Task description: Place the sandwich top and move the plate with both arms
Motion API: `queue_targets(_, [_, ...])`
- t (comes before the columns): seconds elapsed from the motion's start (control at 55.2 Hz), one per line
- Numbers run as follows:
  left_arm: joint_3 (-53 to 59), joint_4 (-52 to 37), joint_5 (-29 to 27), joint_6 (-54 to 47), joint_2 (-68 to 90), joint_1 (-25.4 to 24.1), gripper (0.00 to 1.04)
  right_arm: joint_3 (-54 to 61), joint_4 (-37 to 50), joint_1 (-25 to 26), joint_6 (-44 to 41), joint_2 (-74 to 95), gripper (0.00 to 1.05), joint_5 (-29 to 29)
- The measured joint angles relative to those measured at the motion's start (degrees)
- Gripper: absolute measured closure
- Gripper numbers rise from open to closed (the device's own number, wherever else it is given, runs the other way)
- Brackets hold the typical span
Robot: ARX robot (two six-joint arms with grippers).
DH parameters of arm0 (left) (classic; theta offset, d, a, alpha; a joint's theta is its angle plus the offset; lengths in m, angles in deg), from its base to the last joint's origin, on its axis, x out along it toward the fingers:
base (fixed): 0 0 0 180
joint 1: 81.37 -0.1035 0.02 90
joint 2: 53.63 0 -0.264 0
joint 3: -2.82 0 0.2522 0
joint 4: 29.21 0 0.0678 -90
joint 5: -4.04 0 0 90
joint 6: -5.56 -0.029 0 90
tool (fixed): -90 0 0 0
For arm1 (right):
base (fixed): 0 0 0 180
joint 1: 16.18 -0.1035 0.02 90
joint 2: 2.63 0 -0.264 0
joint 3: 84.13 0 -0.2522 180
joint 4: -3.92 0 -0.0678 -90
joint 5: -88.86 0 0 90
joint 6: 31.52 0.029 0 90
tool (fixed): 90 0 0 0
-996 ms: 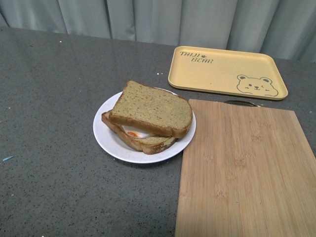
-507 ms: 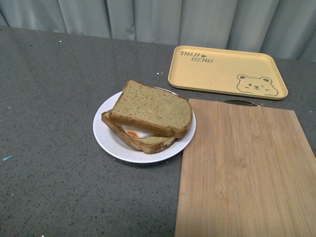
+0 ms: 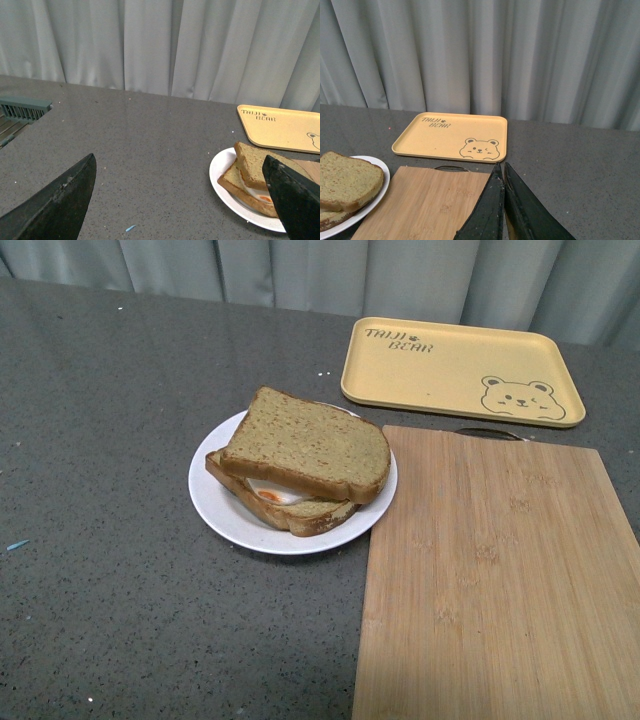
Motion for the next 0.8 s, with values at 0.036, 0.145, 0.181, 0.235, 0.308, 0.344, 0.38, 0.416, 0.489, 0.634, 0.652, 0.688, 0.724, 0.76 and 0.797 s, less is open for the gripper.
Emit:
queue_targets(0.036, [0.0, 0.0, 0.0, 0.0, 0.0, 0.0, 0.07, 0.0, -0.1, 0.0, 0.0, 0.0, 1.04, 0.0])
queue_targets(0.145, [0.0, 0.0, 0.0, 0.0, 0.0, 0.0, 0.07, 0.0, -0.1, 0.0, -0.1, 0.0, 1.03, 0.0])
queue_targets(0.181, [0.0, 0.0, 0.0, 0.0, 0.0, 0.0, 0.07, 0.0, -0.1, 0.0, -0.1, 0.0, 0.97, 0.0])
queue_targets(0.235, [0.0, 0.0, 0.0, 0.0, 0.0, 0.0, 0.07, 0.0, -0.1, 0.0, -0.1, 0.0, 0.84, 0.0])
queue_targets(0.308, [0.0, 0.0, 0.0, 0.0, 0.0, 0.0, 0.07, 0.0, -0.1, 0.0, -0.1, 0.0, 0.7, 0.0])
queue_targets(0.344, [0.0, 0.0, 0.0, 0.0, 0.0, 0.0, 0.07, 0.0, -0.1, 0.0, -0.1, 0.0, 0.61, 0.0])
queue_targets(0.38, [0.0, 0.0, 0.0, 0.0, 0.0, 0.0, 0.07, 0.0, -0.1, 0.0, -0.1, 0.0, 0.56, 0.0])
queue_targets(0.416, [-0.6, 2.1, 2.5, 1.1, 1.0, -0.7, 0.07, 0.0, -0.1, 0.0, -0.1, 0.0, 0.51, 0.0])
queue_targets(0.489, [-4.2, 8.5, 6.6, 7.1, 12.2, 0.6, 0.07, 0.0, -0.1, 0.0, -0.1, 0.0, 0.33, 0.0])
queue_targets(0.634, [-6.9, -3.0, 8.0, 19.9, 33.8, 3.1, 0.07, 0.0, -0.1, 0.0, 0.0, 0.0, 0.08, 0.0])
queue_targets(0.652, [-7.0, -3.9, 8.2, 20.4, 35.2, 3.1, 0.07, 0.0, -0.1, 0.0, 0.0, 0.0, 0.08, 0.0])
queue_targets(0.688, [-7.8, -7.6, 9.2, 24.6, 41.1, 3.3, 0.07, 0.0, -0.1, 0.0, 0.0, 0.0, 0.1, 0.0])
queue_targets(0.724, [-8.5, -10.4, 9.6, 27.3, 45.6, 3.6, 0.07, 0.0, -0.1, 0.0, -0.1, 0.0, 0.1, 0.0])
queue_targets(0.76, [-9.4, -13.1, 10.4, 29.5, 50.1, 3.8, 0.07, 0.0, -0.1, 0.0, 0.0, 0.0, 0.1, 0.0])
queue_targets(0.797, [-10.6, -16.2, 11.2, 33.8, 56.0, 4.2, 0.07, 0.0, -0.1, 0.0, 0.0, 0.0, 0.09, 0.0])
